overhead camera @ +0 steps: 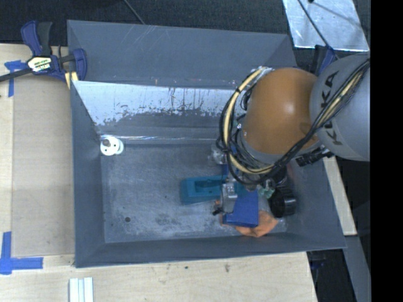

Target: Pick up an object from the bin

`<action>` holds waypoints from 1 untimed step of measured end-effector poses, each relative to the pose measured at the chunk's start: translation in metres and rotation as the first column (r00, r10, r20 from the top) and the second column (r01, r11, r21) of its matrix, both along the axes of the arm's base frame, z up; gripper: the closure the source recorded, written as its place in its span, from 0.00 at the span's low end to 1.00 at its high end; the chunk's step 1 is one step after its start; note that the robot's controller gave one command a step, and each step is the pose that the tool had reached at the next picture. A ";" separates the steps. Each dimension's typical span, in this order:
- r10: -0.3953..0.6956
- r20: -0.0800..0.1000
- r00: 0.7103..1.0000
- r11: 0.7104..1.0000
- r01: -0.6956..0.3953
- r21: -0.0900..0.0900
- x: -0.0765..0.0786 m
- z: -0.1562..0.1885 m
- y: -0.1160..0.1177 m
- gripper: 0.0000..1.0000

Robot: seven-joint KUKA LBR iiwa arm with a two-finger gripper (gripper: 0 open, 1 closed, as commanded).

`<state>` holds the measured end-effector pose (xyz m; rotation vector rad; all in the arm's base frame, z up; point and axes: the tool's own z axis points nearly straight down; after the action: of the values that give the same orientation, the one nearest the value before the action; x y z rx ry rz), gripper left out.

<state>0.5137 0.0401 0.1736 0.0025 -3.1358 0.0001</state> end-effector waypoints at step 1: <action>-0.001 0.009 1.000 1.000 0.001 0.001 0.002 0.005 0.000 0.00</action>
Offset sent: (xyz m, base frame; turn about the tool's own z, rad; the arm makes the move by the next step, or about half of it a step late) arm 0.0408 -0.0251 -0.1036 0.1660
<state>0.5155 0.0400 0.1782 0.0004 -3.1444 -0.0007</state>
